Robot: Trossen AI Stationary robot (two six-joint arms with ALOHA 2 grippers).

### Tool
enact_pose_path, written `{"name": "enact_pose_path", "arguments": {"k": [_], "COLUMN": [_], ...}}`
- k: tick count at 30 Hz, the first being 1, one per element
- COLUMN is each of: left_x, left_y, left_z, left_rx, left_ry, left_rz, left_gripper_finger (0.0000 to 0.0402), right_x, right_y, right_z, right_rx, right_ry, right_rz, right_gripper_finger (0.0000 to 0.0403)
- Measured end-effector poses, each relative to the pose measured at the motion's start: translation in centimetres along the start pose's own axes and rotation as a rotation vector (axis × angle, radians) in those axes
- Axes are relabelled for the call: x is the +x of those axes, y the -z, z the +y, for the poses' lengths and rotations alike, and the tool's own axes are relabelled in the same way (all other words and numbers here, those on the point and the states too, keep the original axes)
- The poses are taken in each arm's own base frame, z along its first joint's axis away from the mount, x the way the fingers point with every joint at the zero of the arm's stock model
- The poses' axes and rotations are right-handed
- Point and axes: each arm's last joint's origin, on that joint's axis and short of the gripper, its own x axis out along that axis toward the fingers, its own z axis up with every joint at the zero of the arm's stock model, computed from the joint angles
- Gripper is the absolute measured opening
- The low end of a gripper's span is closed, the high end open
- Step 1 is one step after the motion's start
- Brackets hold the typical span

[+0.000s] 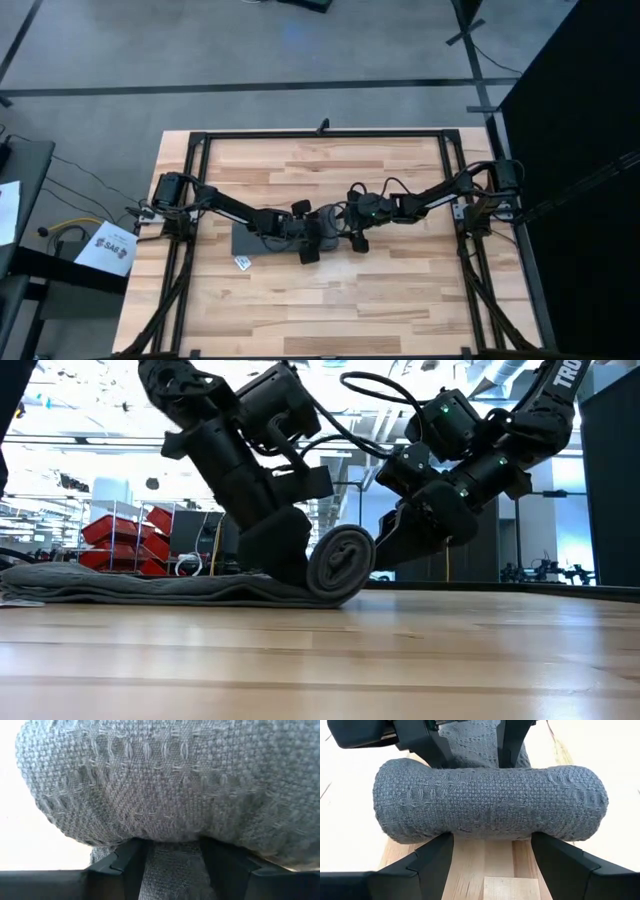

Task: Roll towel
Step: Roll the gray towel

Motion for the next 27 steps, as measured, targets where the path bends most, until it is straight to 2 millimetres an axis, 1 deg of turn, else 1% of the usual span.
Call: {"name": "enact_pose_path", "arguments": {"k": [6, 10, 15, 21, 27], "left_x": [-0.9, -1.3, -1.8, -2.0, -1.8], "left_y": [-1.3, -2.2, -2.9, -2.8, -2.7], "left_z": [0.1, 0.3, 0.5, 0.5, 0.4], "left_rx": [0.022, 0.016, 0.004, 0.005, 0.001], "left_ry": [-0.013, 0.001, -0.003, -0.009, -0.005], "left_rz": [0.100, 0.120, 0.155, 0.197, 0.181], "left_gripper_finger": [0.0173, 0.0173, 0.0173, 0.0173, 0.0173], "right_x": [0.0, 0.0, 0.0, 0.0, 0.0], "right_y": [0.0, 0.0, -0.1, -0.3, -0.9], "right_z": [0.0, 0.0, 0.0, 0.0, -0.1], "right_rx": [-0.004, -0.005, -0.007, -0.017, -0.022], "right_ry": [0.000, 0.000, 0.001, 0.004, 0.008], "right_rz": [-0.002, -0.002, -0.002, -0.029, -0.083], "right_gripper_finger": [0.0258, 0.0258, 0.0258, 0.0258, 0.0258]}}
